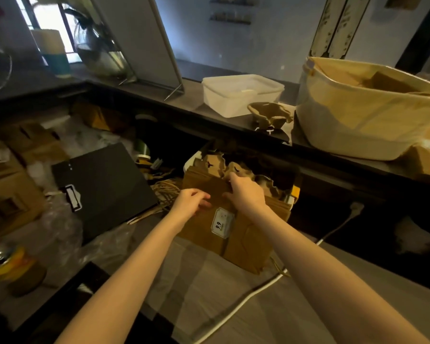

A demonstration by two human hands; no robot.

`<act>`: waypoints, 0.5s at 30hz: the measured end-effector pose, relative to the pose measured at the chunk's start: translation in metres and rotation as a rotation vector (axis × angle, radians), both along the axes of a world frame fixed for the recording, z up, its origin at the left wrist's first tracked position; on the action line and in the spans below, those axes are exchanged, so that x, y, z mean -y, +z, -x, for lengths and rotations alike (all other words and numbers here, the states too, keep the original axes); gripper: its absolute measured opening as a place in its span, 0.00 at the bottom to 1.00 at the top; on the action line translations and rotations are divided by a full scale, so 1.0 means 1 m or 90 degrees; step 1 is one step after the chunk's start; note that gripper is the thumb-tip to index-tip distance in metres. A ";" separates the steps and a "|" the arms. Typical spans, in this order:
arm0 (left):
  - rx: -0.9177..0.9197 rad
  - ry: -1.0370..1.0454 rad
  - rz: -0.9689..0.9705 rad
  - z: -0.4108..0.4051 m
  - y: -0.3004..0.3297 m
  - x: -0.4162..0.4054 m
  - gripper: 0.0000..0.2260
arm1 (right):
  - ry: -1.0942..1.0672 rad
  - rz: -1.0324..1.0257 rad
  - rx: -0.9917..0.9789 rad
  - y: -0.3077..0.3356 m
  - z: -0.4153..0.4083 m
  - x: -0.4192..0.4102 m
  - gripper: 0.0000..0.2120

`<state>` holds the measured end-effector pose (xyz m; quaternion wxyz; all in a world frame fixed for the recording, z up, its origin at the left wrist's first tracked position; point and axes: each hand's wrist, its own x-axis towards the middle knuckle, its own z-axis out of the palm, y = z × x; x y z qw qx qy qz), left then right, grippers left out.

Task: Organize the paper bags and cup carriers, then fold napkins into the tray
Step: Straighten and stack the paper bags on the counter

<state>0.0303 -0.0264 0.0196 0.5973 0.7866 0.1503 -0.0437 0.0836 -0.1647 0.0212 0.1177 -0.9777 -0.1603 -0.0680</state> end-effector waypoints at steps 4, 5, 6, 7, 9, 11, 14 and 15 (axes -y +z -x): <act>-0.001 -0.004 0.001 0.003 -0.004 -0.001 0.11 | 0.038 0.039 -0.001 -0.006 0.006 -0.008 0.19; -0.005 0.000 0.001 0.004 -0.005 -0.002 0.11 | 0.048 0.050 -0.001 -0.006 0.007 -0.010 0.19; -0.011 0.004 0.006 0.004 -0.005 -0.002 0.12 | 0.053 0.056 0.002 -0.004 0.009 -0.011 0.19; -0.018 0.007 0.012 0.005 -0.006 -0.003 0.12 | 0.052 0.052 0.007 -0.002 0.011 -0.011 0.19; -0.037 -0.005 0.015 0.008 -0.007 -0.006 0.12 | 0.039 0.024 0.025 0.001 0.016 -0.008 0.18; -0.065 -0.047 0.017 0.012 -0.006 -0.008 0.12 | 0.008 -0.032 0.051 0.010 0.024 0.002 0.16; -0.076 -0.067 0.059 0.013 -0.005 -0.001 0.12 | -0.044 -0.184 0.055 0.034 0.037 0.029 0.16; -0.059 -0.046 0.060 0.011 -0.005 0.003 0.12 | -0.052 -0.242 0.047 0.042 0.041 0.041 0.14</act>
